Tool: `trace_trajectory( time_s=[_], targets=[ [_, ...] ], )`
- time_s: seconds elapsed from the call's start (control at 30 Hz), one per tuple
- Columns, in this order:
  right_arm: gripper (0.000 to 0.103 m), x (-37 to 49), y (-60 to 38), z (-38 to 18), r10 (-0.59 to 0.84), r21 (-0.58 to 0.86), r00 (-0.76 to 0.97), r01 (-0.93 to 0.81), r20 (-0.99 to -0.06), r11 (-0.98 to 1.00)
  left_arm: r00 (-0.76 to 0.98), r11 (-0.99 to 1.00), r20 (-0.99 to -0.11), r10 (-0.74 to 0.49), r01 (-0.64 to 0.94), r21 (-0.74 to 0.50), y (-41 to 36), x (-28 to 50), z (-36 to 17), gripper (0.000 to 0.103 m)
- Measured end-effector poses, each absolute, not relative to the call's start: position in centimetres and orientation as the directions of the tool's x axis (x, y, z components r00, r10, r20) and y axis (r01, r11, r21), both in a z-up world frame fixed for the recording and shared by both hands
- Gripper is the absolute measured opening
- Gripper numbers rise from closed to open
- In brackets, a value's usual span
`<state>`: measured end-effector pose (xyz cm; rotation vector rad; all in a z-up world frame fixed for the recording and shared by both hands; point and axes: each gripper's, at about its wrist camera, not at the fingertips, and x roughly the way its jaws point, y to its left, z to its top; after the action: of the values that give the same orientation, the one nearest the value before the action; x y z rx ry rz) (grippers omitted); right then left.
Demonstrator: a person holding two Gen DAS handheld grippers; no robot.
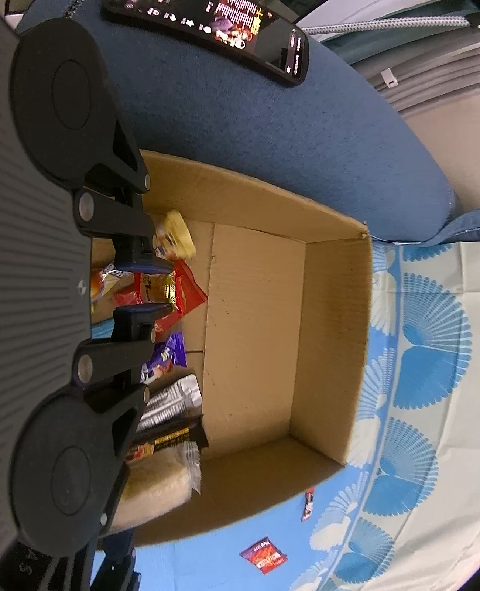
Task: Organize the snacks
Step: 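Lower the red candy and white biscuit pack into the box and open both tools, then withdraw both open tools from the box and move toward the remaining snacks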
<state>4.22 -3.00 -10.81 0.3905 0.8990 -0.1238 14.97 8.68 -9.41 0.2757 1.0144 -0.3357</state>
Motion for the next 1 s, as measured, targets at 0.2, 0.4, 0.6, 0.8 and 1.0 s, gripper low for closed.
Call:
trace_trajectory(
  time_s=[0.2, 0.4, 0.6, 0.8, 1.0],
  targets=[
    [0.055, 5.5, -3.6, -11.1, 0.035, 0.268, 0.615, 0.291, -0.788, 0.918, 0.462, 0.912, -0.879, -0.122, 0.400, 0.084, 8.7, 16.1, -10.6, 0.082],
    [0.090, 4.3, -3.5, -9.7, 0.007, 0.243, 0.632, 0.288, -0.775, 0.926, 0.502, 0.916, -0.857, -0.116, 0.387, 0.102, 10.1, 13.6, -9.4, 0.103],
    [0.095, -0.5, -1.7, -8.6, 0.015, 0.215, 0.637, 0.237, -0.770, 0.947, 0.491, 0.934, -0.865, -0.107, 0.347, 0.081, 12.5, 8.9, -8.0, 0.103],
    [0.098, -5.0, 0.6, -6.0, -0.006, 0.189, 0.692, 0.205, -0.722, 0.960, 0.522, 0.937, -0.845, -0.116, 0.341, 0.081, 14.1, 3.6, -5.4, 0.103],
    [0.099, -9.1, 2.2, -3.8, -0.027, 0.182, 0.731, 0.205, -0.682, 0.962, 0.578, 0.933, -0.805, -0.134, 0.348, 0.095, 15.0, -0.6, -3.2, 0.103]
  ],
)
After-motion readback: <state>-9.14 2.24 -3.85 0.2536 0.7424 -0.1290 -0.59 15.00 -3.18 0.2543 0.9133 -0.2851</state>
